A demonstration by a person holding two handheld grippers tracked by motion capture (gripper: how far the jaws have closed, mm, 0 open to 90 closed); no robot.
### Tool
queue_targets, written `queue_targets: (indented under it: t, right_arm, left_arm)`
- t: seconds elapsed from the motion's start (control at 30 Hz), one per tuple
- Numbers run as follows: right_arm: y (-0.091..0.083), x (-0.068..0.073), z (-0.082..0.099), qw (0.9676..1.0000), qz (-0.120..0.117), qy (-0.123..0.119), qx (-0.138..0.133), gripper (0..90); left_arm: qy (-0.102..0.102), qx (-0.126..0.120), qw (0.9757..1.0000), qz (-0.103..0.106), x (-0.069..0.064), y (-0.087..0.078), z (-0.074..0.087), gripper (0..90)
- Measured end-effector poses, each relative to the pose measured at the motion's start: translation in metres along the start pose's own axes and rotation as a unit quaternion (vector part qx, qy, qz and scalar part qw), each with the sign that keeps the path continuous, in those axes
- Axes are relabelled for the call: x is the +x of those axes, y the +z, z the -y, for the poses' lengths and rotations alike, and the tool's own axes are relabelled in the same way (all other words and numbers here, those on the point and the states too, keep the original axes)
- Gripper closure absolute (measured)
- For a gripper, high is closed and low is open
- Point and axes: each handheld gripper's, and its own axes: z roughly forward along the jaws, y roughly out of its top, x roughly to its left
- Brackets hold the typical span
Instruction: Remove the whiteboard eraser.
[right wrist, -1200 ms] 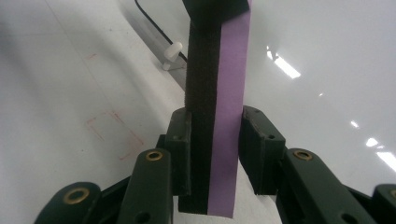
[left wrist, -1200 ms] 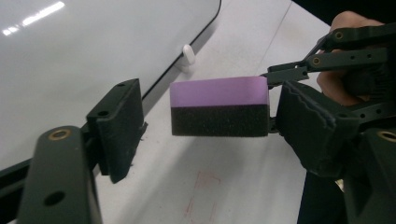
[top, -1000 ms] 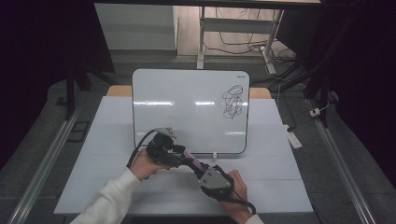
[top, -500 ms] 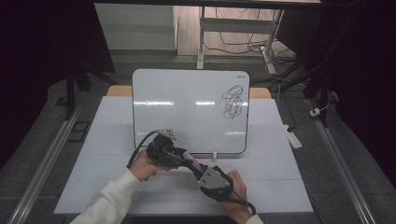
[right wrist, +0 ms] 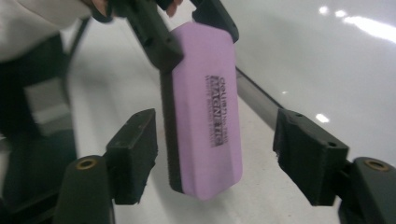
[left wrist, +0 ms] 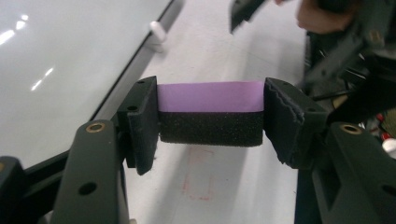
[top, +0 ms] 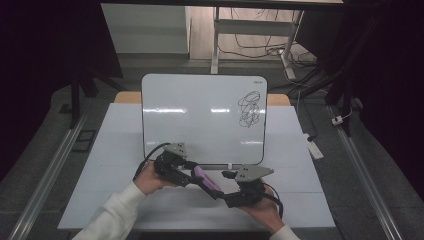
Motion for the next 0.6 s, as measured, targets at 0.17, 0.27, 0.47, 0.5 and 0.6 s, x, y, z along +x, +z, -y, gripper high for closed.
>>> queue_targets:
  t: [0.17,0.27,0.47,0.5,0.6]
  right_arm:
    - [-0.004,-0.013,-0.002,0.9974,-0.065,0.028,0.012,29.1]
    - [0.0,-0.016,-0.003,0.994,-0.099,0.037,0.027,28.6]
    - [0.006,-0.017,-0.002,0.991,-0.12,0.038,0.047,27.2]
    - [0.007,-0.017,-0.002,0.9904,-0.124,0.038,0.048,27.3]
    - [0.01,-0.016,-0.002,0.987,-0.144,0.043,0.056,27.7]
  left_arm:
    - [0.025,0.003,0.9996,0.009,-0.005,0.001,0.0,40.1]
    - [0.037,0.003,0.9991,0.02,-0.008,0.002,0.0,40.1]
    - [0.063,0.005,0.9974,0.034,-0.016,0.003,-0.001,40.1]
    - [0.07,0.004,0.9968,0.039,-0.018,0.003,-0.001,40.1]
    - [0.085,-0.001,0.9952,0.048,-0.021,0.003,-0.002,40.1]
